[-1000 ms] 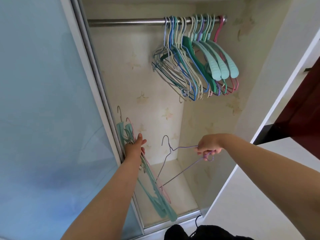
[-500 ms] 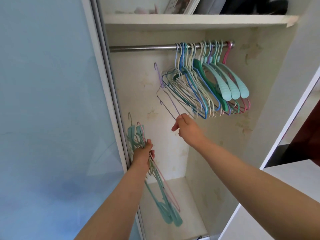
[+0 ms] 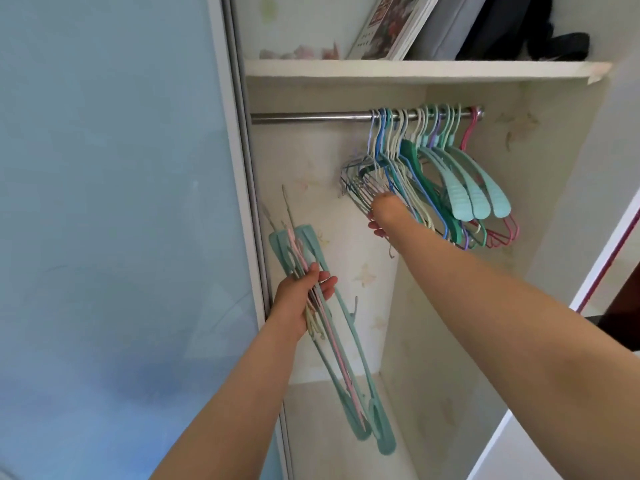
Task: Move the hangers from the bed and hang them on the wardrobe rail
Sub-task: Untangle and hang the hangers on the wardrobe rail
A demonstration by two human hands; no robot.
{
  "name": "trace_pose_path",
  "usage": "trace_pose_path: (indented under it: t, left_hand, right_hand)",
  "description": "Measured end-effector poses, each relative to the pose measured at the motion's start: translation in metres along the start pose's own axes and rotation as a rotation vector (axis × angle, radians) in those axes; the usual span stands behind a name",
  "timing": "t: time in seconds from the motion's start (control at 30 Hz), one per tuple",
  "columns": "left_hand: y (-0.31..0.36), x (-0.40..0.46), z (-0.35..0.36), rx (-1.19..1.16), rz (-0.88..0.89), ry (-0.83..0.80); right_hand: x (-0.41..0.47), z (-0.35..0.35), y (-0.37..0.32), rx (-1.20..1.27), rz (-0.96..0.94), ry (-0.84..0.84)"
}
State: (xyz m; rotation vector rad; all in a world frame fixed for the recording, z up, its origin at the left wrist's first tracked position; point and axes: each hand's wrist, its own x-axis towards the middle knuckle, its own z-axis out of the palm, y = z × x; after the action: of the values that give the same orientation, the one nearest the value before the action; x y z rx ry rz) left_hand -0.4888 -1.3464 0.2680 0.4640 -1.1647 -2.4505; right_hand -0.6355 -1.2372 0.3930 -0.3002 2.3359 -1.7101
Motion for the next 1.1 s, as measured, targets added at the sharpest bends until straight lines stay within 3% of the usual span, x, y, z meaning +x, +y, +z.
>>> trace_pose_path:
  t: [0.07,0.23,0.3,0.37,0.43,0.57,0.6,0.63,0.73,0.83,0.9,1.1]
  left_hand:
    - [0.001,-0.003,0.001,-0.006,0.000,-0.038]
    - [-0.001,-0.007,0.005,-0.025,-0.041,-0.062]
    - [-0.005,-0.010,0.007,-0.019,-0.062,-0.079]
    - [-0.009,-0.014,0.009,0.001,-0.076,-0.100]
    - [-0.013,-0.017,0.009,0.002,-0.091,-0.098]
    - [-0.020,-0.018,0.013,-0.162,-0.107,-0.074]
    - [-0.022,-0.016,0.013,-0.194,-0.098,-0.071]
    - [-0.023,-0.013,0.013,-0.215,-0.085,-0.069]
    - [-0.024,0.000,0.014,-0.224,-0.047,-0.053]
    - [-0.024,0.014,0.013,-0.199,-0.020,-0.035]
    - [-0.024,0.020,0.011,-0.158,-0.005,-0.012]
    - [-0.041,0.025,0.004,0.077,0.035,0.000]
  right_hand:
    - [0.000,0.000,0.012,-0.082,0.018,0.145]
    - [-0.045,0.009,0.070,-0.058,-0.414,0.425]
    - [-0.061,0.015,0.102,-0.170,-0.503,0.316]
    - [-0.060,0.020,0.120,-0.251,-0.382,0.104]
    - [-0.057,0.018,0.131,-0.347,-0.217,0.027]
    - [-0.070,0.003,0.185,-0.369,-0.111,0.413]
    - [-0.076,0.000,0.206,-0.366,-0.073,0.435]
    - [-0.082,-0.003,0.226,-0.321,0.010,0.351]
    - [-0.105,-0.013,0.267,-0.044,0.353,-0.217]
    - [-0.122,-0.026,0.295,0.122,0.404,-0.451]
    - [-0.129,-0.036,0.304,0.297,0.408,-0.466]
    - [-0.131,-0.064,0.306,0.622,0.441,-0.232]
